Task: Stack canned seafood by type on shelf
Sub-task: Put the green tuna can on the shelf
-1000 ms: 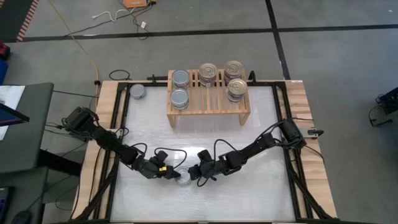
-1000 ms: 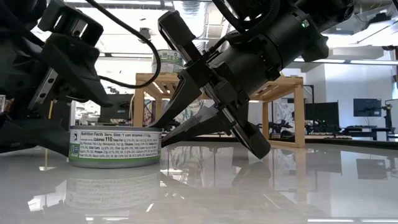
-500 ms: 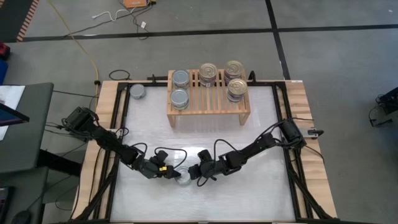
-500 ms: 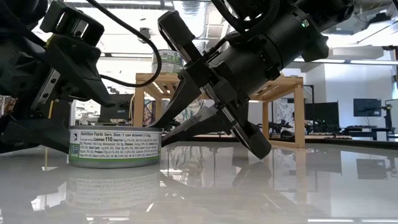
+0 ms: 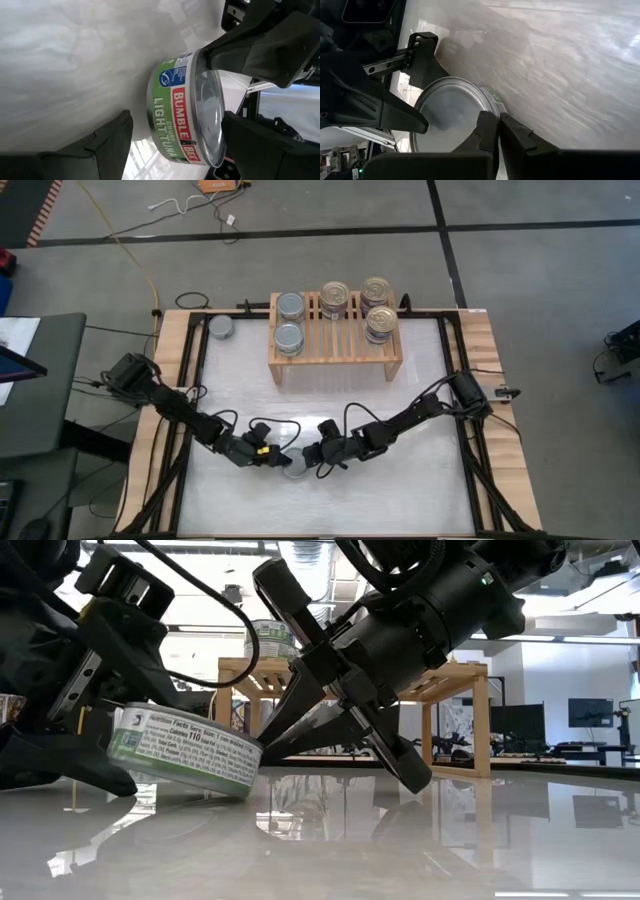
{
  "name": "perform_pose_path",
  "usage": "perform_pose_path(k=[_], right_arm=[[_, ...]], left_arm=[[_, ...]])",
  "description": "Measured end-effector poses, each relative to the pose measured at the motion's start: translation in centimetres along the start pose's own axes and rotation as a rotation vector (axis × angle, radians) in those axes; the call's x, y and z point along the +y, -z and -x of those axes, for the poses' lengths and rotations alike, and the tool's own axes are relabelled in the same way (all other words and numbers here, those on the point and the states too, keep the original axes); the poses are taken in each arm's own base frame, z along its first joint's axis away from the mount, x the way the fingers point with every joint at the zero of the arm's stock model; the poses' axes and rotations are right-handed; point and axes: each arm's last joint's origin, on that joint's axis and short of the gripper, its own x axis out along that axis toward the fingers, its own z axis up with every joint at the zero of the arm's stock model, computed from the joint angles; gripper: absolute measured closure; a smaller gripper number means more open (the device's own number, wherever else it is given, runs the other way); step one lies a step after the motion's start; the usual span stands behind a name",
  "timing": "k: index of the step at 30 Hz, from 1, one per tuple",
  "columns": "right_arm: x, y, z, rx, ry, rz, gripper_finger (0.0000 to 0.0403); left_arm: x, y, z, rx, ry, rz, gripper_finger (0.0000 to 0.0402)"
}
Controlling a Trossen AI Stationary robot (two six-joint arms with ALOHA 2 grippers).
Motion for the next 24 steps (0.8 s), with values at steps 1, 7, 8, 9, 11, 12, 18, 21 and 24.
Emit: perform_pose_path(k=[1,7,8,9,11,12,18,21,24], right_arm=[[0.00,0.00,0.00,0.000,0.000,0.000,0.0361],[0.00,0.00,0.00,0.001,0.000,0.000,0.0361],[0.00,0.00,0.00,0.001,0.000,0.000,0.0361],[0.00,0.00,0.00,0.001,0.000,0.000,0.0361],[0.00,0.00,0.00,0.001,0.000,0.000,0.0361],[0.00,0.00,0.00,0.001,0.000,0.000,0.0361],[0.00,0.01,0.00,0.002,0.000,0.000,0.0361],[0.00,0.01,0.00,0.003,-0.001,0.000,0.0361],[0.01,0.01,0.00,0.002,-0.001,0.000,0.0361]], left_arm=[[0.02,0.04,-0.07,0.001,0.003,0.004,0.0109],[-0.14,0.15,-0.20,0.018,0.028,0.003,0.0109],[-0.13,0.15,-0.20,0.018,0.028,0.004,0.0109],[-0.13,0.15,-0.20,0.018,0.027,0.007,0.0109],[-0.13,0.15,-0.20,0.018,0.027,0.009,0.0109],[-0.13,0.15,-0.20,0.019,0.027,0.010,0.0109],[-0.15,0.12,-0.22,0.018,0.030,0.019,0.0109],[-0.16,0.08,-0.24,0.016,0.030,0.020,0.0109],[-0.22,-0.24,-0.34,0.010,0.030,0.012,0.0109]])
